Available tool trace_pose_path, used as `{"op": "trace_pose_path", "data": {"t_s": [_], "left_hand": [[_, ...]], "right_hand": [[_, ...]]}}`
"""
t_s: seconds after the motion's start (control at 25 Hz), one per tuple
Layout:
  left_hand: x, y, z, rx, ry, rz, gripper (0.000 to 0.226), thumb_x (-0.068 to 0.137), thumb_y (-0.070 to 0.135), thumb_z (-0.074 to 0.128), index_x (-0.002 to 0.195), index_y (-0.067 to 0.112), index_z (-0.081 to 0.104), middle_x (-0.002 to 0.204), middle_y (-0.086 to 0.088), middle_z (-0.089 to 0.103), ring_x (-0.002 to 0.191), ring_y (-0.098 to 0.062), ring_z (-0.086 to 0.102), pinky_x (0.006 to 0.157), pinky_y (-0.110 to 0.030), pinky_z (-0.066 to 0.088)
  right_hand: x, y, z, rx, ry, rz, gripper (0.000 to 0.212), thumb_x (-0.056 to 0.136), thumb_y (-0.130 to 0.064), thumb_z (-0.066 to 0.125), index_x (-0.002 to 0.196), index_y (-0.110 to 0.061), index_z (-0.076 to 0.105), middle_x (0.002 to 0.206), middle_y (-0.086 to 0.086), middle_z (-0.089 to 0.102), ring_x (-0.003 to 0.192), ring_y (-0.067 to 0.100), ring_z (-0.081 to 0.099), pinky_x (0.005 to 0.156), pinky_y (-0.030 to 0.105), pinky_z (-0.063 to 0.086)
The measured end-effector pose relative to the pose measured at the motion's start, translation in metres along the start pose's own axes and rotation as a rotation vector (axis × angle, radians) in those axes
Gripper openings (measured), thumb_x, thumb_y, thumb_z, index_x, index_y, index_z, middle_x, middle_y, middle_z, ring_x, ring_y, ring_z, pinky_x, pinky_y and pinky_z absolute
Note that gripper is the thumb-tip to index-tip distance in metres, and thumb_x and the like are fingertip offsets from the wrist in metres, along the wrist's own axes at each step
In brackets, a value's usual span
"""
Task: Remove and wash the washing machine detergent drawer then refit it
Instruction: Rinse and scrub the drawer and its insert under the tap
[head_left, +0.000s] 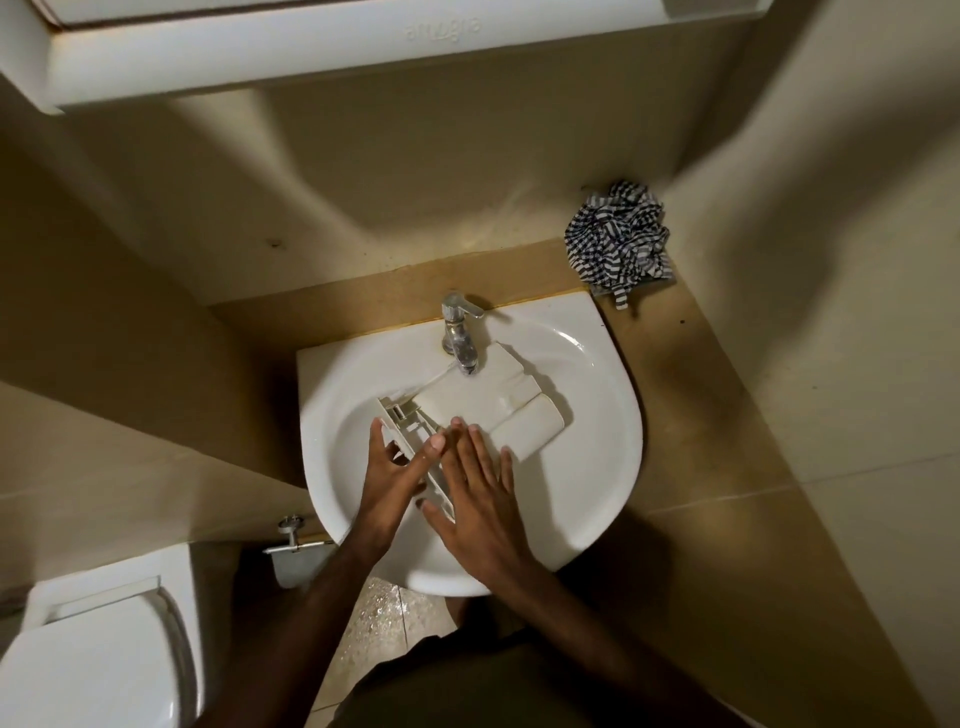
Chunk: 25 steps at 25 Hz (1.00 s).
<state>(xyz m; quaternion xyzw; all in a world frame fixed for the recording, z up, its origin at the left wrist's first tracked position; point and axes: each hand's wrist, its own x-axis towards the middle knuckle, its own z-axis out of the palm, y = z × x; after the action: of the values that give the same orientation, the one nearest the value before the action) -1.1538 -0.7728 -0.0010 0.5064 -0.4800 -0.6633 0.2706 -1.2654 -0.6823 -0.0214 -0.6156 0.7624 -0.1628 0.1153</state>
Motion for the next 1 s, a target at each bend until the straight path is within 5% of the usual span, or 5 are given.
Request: {"op": "trace_pose_path", "data": {"t_s": [0.2,0.4,0.56,0.8,1.0], "left_hand": [[-0.023,-0.002,-0.016,-0.01,0.075,-0.082,0.103,0.077,0.073,0.066,0.162,0.038,0.022,0.142,0.007,0.057,0.12,-0.01,0.065,0.081,-0.03,0.063],[-0.043,0.0,-0.032,-0.041,0.134,-0.058,0.081,0.082,0.086,0.049,0.145,0.036,0.051,0.131,-0.004,0.07,0.114,-0.025,0.072,0.09,-0.046,0.062],[-0.041,0.006,-0.041,-0.026,0.165,0.012,0.058,0.1,0.061,0.043,0.122,0.015,0.071,0.105,-0.01,0.08,0.102,-0.036,0.074,0.086,-0.048,0.062],[0.007,0.04,-0.042,0.311,0.161,0.299,0.015,0.105,0.027,0.063,0.117,0.029,0.073,0.103,0.003,0.079,0.097,-0.017,0.074,0.089,-0.052,0.06],[0.073,0.093,-0.009,0.918,0.051,0.819,0.045,0.097,0.009,0.065,0.134,0.034,0.06,0.132,0.011,0.067,0.122,-0.017,0.059,0.093,-0.042,0.057]], "right_hand": [[-0.018,0.001,-0.004,-0.093,0.172,-0.03,0.063,0.105,-0.035,0.052,0.159,-0.006,0.038,0.168,0.012,0.033,0.154,0.029,0.034,0.109,0.057,0.049],[-0.036,0.012,-0.04,0.303,0.103,-0.029,0.06,0.109,-0.026,0.054,0.162,-0.01,0.031,0.17,0.003,0.03,0.157,0.018,0.028,0.119,0.055,0.04],[-0.033,0.033,-0.094,0.704,-0.057,0.062,0.055,0.11,-0.028,0.054,0.162,-0.021,0.037,0.162,-0.009,0.045,0.149,0.005,0.04,0.121,0.038,0.041],[0.002,0.083,-0.177,1.025,-0.245,0.264,0.03,0.103,-0.034,0.061,0.132,-0.034,0.066,0.121,-0.008,0.076,0.111,0.012,0.074,0.086,0.027,0.061],[0.037,0.117,-0.213,1.046,-0.313,0.443,0.018,0.102,-0.032,0.062,0.116,-0.027,0.072,0.104,-0.001,0.081,0.09,0.018,0.079,0.065,0.026,0.062]]}}
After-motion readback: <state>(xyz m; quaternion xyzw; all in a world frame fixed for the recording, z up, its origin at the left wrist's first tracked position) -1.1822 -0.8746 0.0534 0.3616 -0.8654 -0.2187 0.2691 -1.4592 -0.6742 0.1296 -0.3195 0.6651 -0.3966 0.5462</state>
